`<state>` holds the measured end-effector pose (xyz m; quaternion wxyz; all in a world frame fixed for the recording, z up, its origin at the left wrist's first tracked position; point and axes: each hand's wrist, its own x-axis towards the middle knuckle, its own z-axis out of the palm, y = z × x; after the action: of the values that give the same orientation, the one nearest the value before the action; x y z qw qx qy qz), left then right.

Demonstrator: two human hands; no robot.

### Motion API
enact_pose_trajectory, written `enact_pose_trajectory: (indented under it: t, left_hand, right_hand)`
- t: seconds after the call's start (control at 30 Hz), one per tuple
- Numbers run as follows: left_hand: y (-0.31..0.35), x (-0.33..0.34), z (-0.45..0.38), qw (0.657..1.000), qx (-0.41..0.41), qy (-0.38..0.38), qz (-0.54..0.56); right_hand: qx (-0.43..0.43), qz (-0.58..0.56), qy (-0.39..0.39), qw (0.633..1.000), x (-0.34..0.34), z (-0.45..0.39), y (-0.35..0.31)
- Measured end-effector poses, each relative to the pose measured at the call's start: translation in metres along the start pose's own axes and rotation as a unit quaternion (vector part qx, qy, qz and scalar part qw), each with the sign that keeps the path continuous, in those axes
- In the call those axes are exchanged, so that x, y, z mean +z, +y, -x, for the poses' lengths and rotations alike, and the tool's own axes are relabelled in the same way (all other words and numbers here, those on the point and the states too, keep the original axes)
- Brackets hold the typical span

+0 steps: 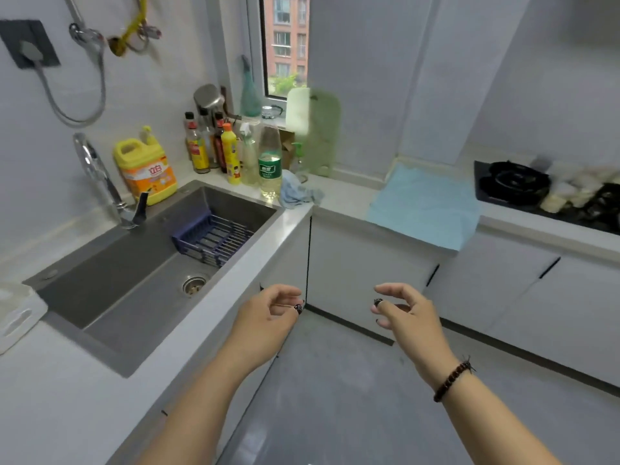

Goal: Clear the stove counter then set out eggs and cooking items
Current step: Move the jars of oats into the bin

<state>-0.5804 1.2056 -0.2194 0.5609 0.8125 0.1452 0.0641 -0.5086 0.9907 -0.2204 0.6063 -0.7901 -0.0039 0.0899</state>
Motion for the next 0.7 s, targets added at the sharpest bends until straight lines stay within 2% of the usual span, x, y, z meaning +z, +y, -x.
enact_pose_trajectory:
  t: [0.43,0.7]
  left_hand:
    - [0.044,0.118,-0.141,0.986,0.040,-0.160,0.000]
    - [0.066,0.163,-0.247,0.970,0.048,-0.237,0.000]
  right_hand:
    - [0.062,-0.031,0.149,0.986,-0.086,-0.082,0.029]
    - [0.078,-0.064,0.217,0.971,-0.103,-0.168,0.023]
